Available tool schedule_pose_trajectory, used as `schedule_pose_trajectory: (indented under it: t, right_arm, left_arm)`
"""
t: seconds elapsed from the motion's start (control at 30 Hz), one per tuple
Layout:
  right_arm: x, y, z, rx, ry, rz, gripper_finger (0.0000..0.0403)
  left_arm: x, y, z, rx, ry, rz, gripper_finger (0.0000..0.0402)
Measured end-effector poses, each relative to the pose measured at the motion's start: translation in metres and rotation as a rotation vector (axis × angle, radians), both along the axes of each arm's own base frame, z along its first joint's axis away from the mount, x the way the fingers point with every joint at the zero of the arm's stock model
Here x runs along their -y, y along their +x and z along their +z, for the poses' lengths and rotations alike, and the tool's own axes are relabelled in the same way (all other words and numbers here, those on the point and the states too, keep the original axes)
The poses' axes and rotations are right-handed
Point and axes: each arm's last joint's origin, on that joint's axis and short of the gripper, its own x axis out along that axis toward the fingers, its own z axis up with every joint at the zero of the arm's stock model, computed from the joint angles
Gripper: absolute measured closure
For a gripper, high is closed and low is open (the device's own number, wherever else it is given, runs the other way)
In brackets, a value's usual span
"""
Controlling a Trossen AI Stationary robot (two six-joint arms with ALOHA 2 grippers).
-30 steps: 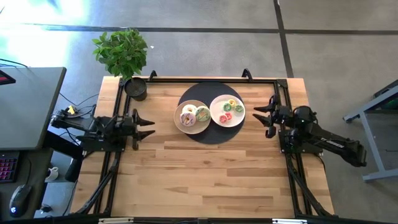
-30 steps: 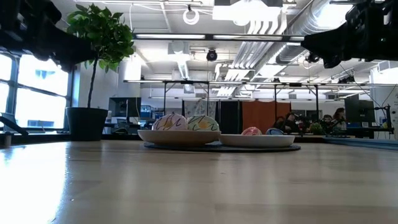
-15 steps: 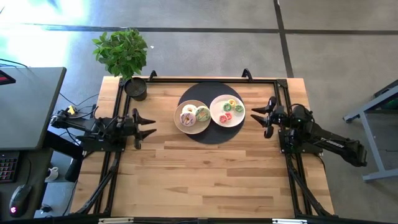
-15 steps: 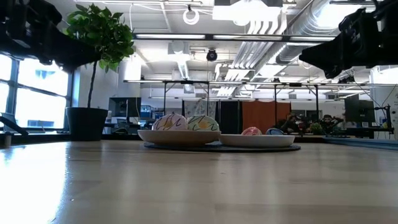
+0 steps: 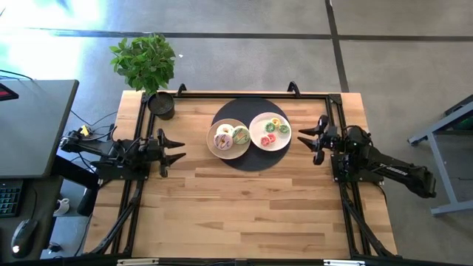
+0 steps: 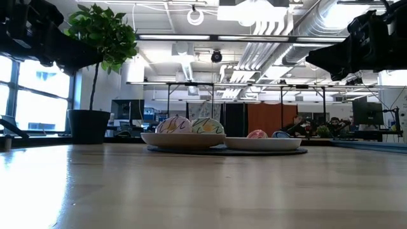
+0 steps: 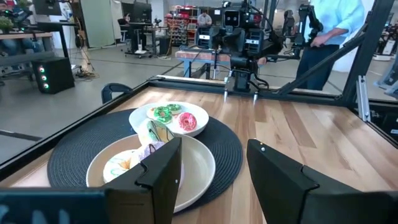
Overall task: Pick & Place donuts
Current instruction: Return to Home Position
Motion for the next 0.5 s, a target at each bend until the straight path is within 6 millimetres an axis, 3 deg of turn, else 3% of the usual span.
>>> schedule_pose_trajectory:
  t: [0.5]
  right_arm:
    - [0.0015, 0.0006, -0.0080, -0.031, 0.015, -0.037, 0.0274]
  left_arm:
    - [0.0000, 0.0000, 0.0000, 0.000, 0.000, 0.000, 0.0222]
